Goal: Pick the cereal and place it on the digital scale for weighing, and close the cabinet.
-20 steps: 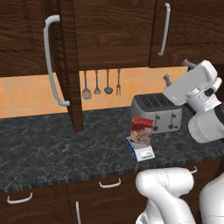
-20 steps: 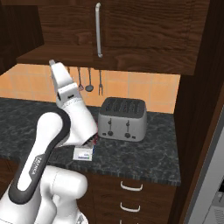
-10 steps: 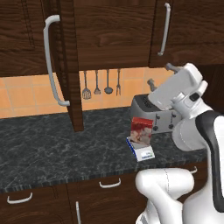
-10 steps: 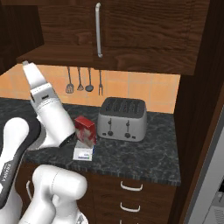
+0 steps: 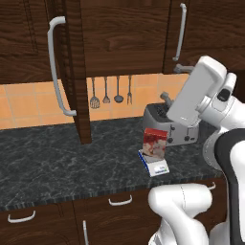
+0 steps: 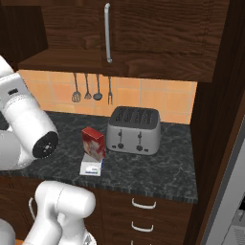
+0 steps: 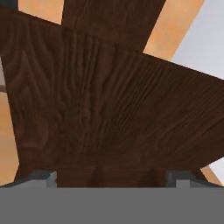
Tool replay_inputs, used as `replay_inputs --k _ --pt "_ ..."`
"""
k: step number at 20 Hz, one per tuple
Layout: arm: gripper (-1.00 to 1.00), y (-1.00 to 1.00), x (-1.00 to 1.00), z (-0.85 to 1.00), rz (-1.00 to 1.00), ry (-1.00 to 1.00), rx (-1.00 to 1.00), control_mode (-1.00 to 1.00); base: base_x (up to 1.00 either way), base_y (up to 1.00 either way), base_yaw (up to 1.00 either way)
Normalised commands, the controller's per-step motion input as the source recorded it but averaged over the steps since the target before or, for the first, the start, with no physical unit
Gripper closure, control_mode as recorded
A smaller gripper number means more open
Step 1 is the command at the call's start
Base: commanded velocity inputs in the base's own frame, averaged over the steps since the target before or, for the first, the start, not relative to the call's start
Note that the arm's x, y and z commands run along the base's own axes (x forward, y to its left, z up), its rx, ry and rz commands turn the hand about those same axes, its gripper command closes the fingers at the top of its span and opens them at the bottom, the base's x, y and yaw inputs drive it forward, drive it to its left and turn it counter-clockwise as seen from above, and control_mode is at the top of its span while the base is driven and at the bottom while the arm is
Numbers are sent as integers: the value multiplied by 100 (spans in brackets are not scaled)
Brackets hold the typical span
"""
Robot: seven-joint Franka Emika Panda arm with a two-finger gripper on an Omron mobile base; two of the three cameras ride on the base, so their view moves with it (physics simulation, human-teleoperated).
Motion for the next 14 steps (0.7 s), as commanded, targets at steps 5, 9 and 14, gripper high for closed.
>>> replay_inputs --k 5,9,14 --pt "-100 96 -100 -33 -28 3 1 -100 0 0 0" --pt "-100 100 -70 -90 -32 -3 5 -100 0 0 0" --pt "-100 100 -44 -100 -34 -19 19 -100 0 0 0"
